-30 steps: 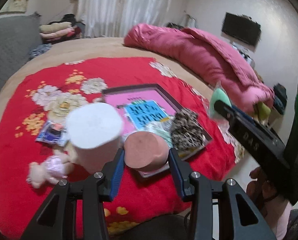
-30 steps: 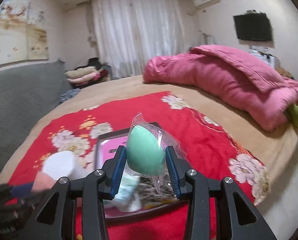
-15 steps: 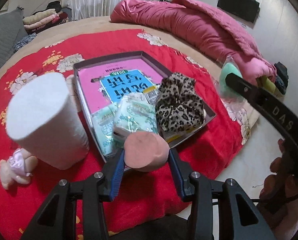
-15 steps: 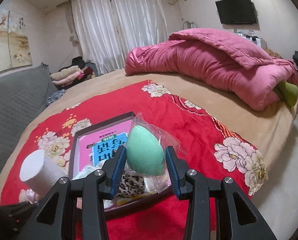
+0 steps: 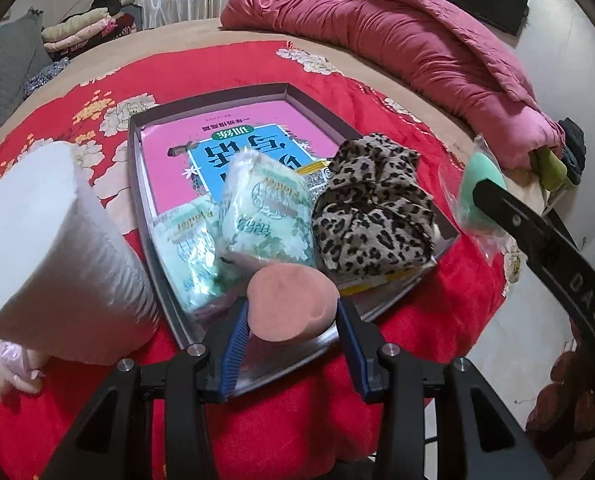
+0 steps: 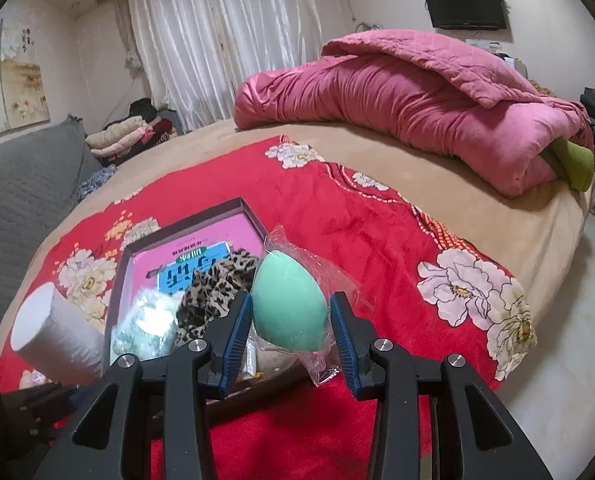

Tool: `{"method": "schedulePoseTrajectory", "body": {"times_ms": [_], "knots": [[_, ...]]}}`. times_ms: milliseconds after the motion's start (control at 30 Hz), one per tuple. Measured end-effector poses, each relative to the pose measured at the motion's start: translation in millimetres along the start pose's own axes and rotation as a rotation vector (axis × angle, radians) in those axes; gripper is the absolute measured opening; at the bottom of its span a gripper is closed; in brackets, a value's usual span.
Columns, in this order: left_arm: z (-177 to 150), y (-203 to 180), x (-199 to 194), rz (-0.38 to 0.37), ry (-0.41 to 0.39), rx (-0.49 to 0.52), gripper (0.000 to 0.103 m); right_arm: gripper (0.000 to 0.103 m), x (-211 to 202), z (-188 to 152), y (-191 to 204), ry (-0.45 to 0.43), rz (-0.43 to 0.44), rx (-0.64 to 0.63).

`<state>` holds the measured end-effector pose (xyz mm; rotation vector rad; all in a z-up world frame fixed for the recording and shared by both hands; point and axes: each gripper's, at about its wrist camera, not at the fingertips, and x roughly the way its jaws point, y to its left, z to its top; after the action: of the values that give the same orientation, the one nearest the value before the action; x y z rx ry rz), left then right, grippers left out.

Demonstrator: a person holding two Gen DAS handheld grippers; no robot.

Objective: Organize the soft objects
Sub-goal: 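Lower the sponge into the tray with left tool while right tool releases the blender bag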

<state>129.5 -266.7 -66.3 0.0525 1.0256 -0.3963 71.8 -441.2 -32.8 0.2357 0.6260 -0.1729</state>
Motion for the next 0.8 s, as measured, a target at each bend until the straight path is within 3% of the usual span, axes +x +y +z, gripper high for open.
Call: {"method": "schedulePoseTrajectory", "body": {"times_ms": [567, 800], "knots": [[28.3, 24.8, 27.3, 0.011, -0.009, -0.068, 0.044, 0.042, 26.6, -5.6, 3.4, 0.045, -0.018, -0.030], [17.4, 14.7, 15.8, -0.024, -0.015, -0.019, 0.044, 0.042, 35.7, -3.6, 7.2, 0.041, -0.029, -0.048]]}}
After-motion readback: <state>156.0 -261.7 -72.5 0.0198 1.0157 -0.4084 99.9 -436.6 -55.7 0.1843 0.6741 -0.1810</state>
